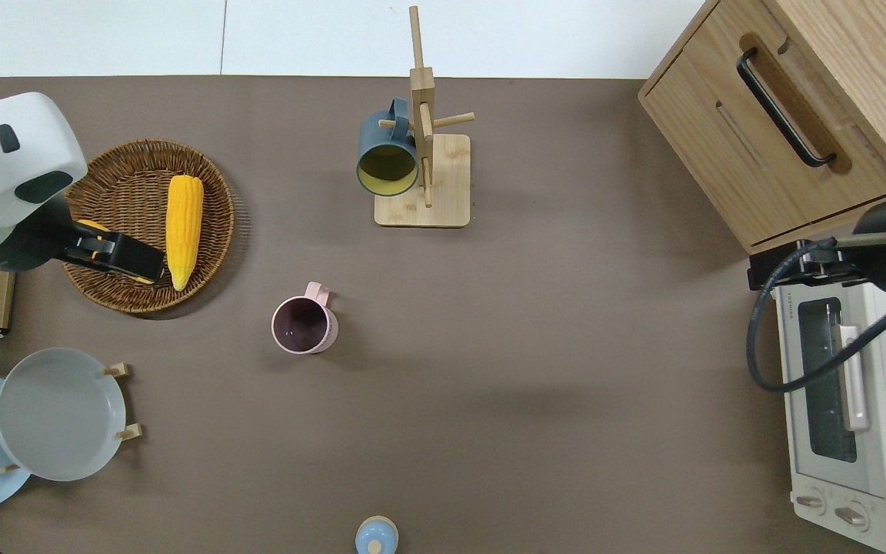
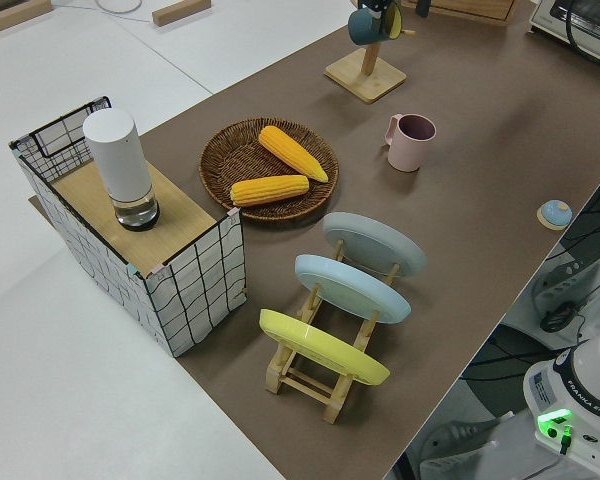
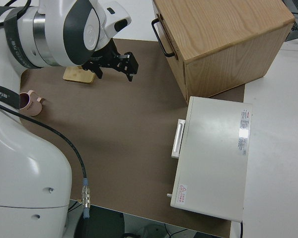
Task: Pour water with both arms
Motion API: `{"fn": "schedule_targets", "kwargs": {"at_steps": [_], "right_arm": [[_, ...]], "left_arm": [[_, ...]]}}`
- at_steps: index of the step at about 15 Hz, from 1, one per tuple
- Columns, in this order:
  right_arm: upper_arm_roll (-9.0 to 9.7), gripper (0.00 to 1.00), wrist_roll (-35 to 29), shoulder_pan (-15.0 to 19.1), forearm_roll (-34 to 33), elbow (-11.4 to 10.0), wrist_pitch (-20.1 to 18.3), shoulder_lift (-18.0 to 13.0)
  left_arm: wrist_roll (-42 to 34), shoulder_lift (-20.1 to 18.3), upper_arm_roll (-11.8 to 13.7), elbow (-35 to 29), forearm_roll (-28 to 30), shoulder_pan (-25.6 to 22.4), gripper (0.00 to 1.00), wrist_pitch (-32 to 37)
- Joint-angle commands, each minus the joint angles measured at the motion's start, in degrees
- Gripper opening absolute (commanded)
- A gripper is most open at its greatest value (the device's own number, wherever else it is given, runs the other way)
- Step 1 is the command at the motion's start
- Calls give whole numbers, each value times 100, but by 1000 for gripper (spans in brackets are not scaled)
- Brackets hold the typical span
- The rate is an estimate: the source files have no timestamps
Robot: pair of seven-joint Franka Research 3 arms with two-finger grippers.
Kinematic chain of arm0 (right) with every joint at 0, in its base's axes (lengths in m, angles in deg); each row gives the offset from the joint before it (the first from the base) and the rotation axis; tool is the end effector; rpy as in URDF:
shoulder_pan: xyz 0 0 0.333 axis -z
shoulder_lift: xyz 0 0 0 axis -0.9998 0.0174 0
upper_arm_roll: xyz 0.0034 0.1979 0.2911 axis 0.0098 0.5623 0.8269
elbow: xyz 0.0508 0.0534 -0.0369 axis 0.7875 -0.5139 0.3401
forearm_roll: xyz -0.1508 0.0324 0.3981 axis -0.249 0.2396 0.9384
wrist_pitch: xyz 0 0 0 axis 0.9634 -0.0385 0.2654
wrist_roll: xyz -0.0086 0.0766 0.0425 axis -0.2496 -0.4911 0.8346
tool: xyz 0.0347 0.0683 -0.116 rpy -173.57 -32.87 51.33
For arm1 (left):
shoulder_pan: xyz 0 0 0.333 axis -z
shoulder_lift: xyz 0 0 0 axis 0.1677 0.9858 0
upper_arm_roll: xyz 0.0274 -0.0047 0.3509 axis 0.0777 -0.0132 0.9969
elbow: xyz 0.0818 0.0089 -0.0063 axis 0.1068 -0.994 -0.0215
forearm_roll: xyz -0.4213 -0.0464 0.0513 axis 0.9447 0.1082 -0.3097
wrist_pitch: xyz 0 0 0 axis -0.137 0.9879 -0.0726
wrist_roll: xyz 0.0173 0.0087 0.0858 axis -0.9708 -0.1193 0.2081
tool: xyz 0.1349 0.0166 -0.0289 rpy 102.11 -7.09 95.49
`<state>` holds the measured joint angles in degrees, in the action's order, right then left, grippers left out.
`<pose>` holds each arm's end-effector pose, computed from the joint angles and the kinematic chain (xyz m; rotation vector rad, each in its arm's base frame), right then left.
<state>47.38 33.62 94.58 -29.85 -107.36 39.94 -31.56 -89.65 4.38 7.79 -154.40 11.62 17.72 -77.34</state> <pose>0.5905 0.0442 0.6559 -3.1386 0.0123 0.0551 0.6213 -0.0779 0.6354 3.0677 -0.4205 -0.0738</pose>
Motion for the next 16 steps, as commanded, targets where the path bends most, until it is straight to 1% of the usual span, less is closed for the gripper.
{"fn": "schedule_targets", "kwargs": {"at_steps": [1, 7, 12, 13, 14, 15, 16], "right_arm": [[3, 990, 124, 57, 157, -131, -1, -108], [3, 990, 124, 57, 157, -131, -1, -108], [3, 990, 124, 57, 157, -131, -1, -108], [3, 990, 124, 57, 157, -131, -1, -108], [3, 990, 124, 57, 157, -131, -1, -108], [3, 990, 124, 57, 157, -131, -1, -108], [3, 990, 124, 57, 157, -131, -1, -108]], "left_arm": [[53, -91, 142, -100, -111, 75, 1000, 50], [9, -82, 125, -92, -111, 40, 1000, 41], [70, -64, 28, -83, -102, -21, 1000, 15], [61, -65, -146, -83, -102, -187, 1000, 15], [79, -65, -418, -83, -119, -424, 1000, 15], [88, -73, -742, -74, -128, -704, 1000, 15], [79, -73, -859, -74, -128, -803, 1000, 15]]}}
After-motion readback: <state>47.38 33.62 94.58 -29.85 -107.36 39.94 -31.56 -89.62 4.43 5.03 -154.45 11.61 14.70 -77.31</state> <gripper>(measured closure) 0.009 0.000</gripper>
